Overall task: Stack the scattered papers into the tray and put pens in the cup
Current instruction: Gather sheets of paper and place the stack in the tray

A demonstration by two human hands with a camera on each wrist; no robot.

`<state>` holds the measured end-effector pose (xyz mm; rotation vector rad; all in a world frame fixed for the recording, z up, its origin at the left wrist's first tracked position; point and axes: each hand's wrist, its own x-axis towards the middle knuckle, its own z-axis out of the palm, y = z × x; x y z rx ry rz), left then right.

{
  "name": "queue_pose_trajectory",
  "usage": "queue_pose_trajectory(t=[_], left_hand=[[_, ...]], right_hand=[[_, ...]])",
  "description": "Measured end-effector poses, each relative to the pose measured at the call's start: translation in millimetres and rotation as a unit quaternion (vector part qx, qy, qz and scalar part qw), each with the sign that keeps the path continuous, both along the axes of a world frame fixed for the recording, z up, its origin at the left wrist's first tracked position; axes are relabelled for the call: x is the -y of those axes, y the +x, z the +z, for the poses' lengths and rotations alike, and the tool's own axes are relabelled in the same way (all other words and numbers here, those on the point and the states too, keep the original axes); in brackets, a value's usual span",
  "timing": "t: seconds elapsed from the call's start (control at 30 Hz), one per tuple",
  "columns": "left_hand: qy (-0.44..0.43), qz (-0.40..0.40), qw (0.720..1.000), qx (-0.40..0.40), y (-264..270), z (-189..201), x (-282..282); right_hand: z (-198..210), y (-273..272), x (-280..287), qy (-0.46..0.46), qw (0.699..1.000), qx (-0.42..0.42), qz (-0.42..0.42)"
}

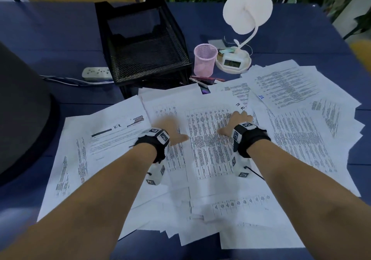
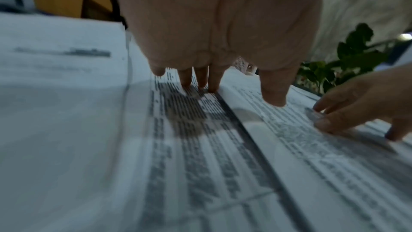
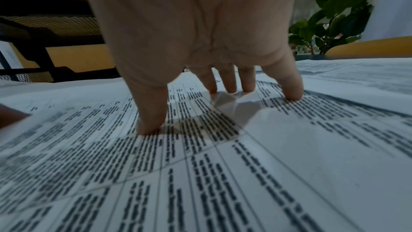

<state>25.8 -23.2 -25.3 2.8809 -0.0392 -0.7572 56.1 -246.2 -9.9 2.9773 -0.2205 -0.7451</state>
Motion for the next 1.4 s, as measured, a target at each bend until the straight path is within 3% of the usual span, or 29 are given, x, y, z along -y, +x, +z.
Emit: queue_pose_trajectory(t=[0.07,0.1,0.17,0.2,0.23,0.33,0.4,0.5,0.57,0.67,0.77,0.87,1.0,1.23,1.4], left_hand=[[-0.097,0.058,0.993,0.023,-1.8,-5.5,12.3],[-0.186,0.106,0.976,0.038,-3.5,-7.7,18.6],[-0.358,0.220,0.905,0.071,-7.5,-5.2,32.3],[-0.404,0.261,0.873,0.085,-8.6,-3.0,36.6],[-0.428,0.284,0.852,0.099,-9.3,-0.5,39.2],[-0.465,0.282,0.832,0.108,-6.5,-1.5,30.2],[-0.486,0.290,0.818,0.099,-3.1,-0.2,15.0],[-0.528,0.304,0.786,0.104,-0.5,-0.4,-11.6],[-0.549,0.301,0.775,0.092,-1.4,-0.7,-26.8],[-0.489,0.294,0.815,0.098,-3.7,-5.5,-47.2],[-0.325,0.297,0.881,0.173,-5.0,-17.4,-74.3],[-0.170,0.274,0.923,0.210,-3.5,-22.9,-109.3],[-0.001,0.208,0.968,0.137,7.1,-10.7,-157.3],[0.046,0.164,0.984,0.056,33.7,11.9,-195.2],[-0.012,0.112,0.993,-0.032,27.3,16.9,-187.8]], right_hand=[[-8.1,0.8,3.1,0.011,1.000,0.010,0.013],[-10.3,0.3,4.1,0.017,1.000,0.014,0.021],[-13.9,1.0,6.3,0.031,0.999,0.019,0.023],[-15.7,2.3,7.7,0.042,0.999,0.024,0.013],[-16.4,3.7,8.7,0.059,0.998,0.032,-0.004],[-12.0,8.8,13.3,0.143,0.981,0.071,-0.112],[-7.8,9.8,16.3,0.223,0.956,0.098,-0.161],[-0.9,12.7,13.9,0.397,0.888,0.106,-0.208],[-0.5,17.2,8.2,0.417,0.882,0.088,-0.199],[-2.0,23.1,-9.1,0.407,0.894,0.062,-0.175],[-11.1,25.1,-28.5,0.353,0.923,0.037,-0.147],[-20.7,25.1,-38.4,0.300,0.945,0.003,-0.127],[-24.8,29.8,-38.9,0.277,0.953,-0.042,-0.119],[-23.9,29.9,-42.7,0.258,0.957,-0.030,-0.130],[-19.3,28.7,-45.6,0.258,0.957,-0.025,-0.127]])
